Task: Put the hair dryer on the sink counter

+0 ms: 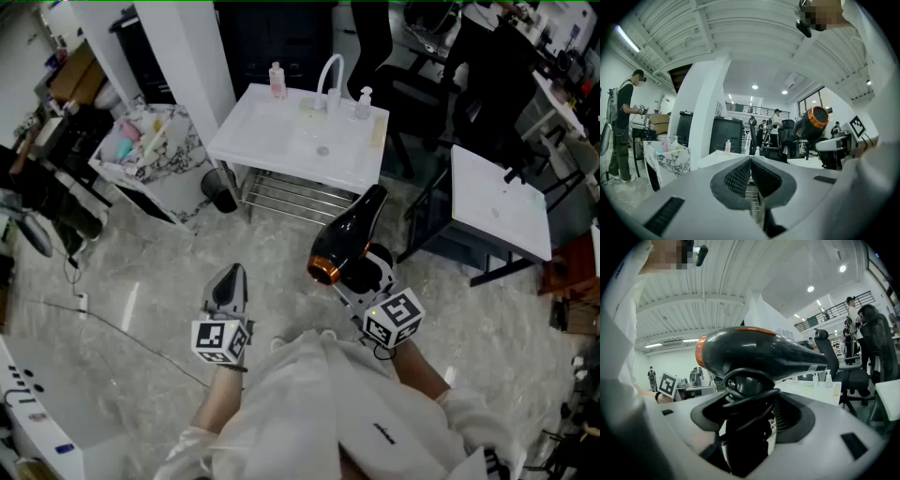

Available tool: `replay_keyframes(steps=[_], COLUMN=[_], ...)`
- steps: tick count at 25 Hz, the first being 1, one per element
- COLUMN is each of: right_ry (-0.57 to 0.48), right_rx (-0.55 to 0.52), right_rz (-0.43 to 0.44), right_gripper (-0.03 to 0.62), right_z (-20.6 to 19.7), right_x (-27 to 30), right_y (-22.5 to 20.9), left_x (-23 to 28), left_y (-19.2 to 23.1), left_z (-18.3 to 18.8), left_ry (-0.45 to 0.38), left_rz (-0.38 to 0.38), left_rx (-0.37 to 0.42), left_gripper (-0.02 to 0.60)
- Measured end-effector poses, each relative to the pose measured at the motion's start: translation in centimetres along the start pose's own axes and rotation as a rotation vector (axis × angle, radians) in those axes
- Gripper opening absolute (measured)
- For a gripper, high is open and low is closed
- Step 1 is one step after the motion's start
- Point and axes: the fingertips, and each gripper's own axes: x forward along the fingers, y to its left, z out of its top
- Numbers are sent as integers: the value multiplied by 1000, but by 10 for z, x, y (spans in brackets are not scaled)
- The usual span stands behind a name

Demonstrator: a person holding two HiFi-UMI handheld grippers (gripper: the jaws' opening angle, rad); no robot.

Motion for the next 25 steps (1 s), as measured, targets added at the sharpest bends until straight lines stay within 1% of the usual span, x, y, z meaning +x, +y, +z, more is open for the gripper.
replay_keyframes(steps=[3, 8, 12, 21, 25], right_ry=[0, -1, 12, 20, 16], right_rx=[7, 26, 21, 5, 5], right_rz=[-1, -31, -45, -60, -71], right_gripper=[298, 299, 299, 299, 299], right_z=[2, 0, 1, 1, 5], right_x=[1, 0, 1, 23, 32], right_y=[0, 0, 1, 27, 39], left_x=[0, -4, -6, -18, -24], left_y=[1, 2, 6, 38, 52], left_z=[2, 0, 0, 1, 0], left_ry=[2, 0, 4, -3, 6], left_rz=[-4, -8, -13, -31, -40], left_rx=[12, 4, -3, -15, -20], left_gripper=[28, 27, 26, 28, 26])
